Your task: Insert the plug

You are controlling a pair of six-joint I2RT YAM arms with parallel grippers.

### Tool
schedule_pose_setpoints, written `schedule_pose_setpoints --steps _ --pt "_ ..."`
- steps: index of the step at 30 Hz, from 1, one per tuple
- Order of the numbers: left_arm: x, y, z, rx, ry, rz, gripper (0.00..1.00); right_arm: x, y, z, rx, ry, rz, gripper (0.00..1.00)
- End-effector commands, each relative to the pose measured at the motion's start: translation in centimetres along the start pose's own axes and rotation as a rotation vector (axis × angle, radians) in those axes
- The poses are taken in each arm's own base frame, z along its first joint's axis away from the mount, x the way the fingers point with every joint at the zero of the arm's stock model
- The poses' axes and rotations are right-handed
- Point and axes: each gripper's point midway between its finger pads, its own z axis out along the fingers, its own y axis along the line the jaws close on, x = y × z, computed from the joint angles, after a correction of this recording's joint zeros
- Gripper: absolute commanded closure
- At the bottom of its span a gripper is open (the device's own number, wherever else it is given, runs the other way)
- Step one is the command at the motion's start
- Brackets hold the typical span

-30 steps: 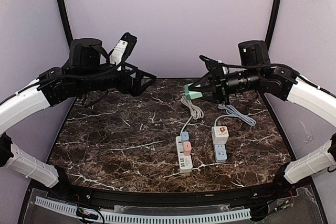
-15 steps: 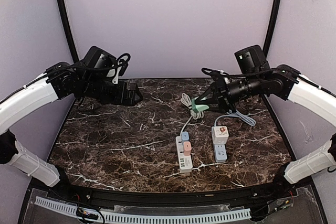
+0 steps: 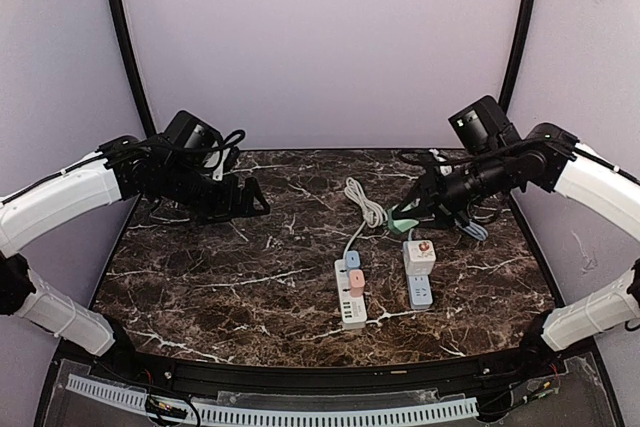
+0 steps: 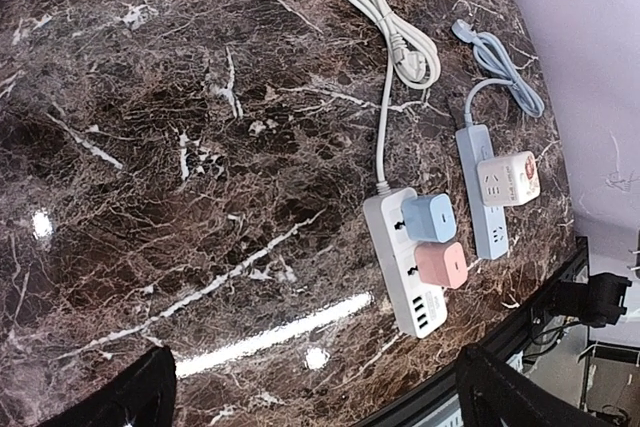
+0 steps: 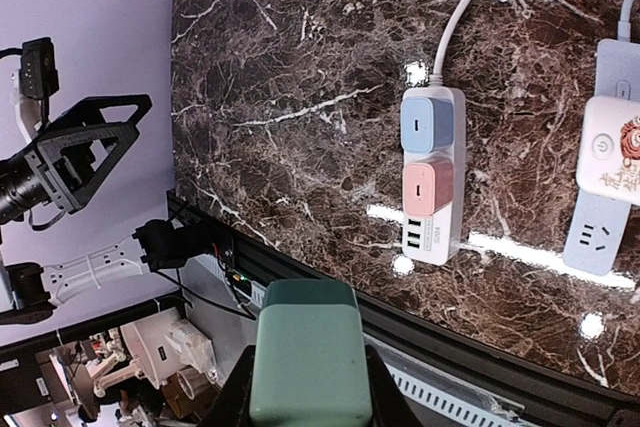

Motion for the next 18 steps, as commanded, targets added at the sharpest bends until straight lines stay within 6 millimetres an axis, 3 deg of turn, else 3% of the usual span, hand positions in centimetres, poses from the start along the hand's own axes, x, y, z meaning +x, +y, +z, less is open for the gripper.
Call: schedule_pose_setpoints --steps 1,6,12,18 --pt "-0.3 -0.9 -0.8 0.062 0.002 0.006 0.01 -0.1 -2.2 -0.5 0.084 -0.038 -0.007 1.00" --pt "-0.7 -1.8 -0.8 0.097 0.017 0.073 0.01 0.4 -4.6 -0.2 0.185 -0.025 -0.023 1.00" --pt "-0.7 -4.3 -1.0 0.213 0.051 0.173 0.01 1.3 -7.3 0.4 0.287 0.025 -0.052 1.00" --pt "-0.2 -3.6 -0.2 0.167 0.116 0.208 0.01 1.8 -9.7 0.8 0.342 0.020 -0.056 1.00"
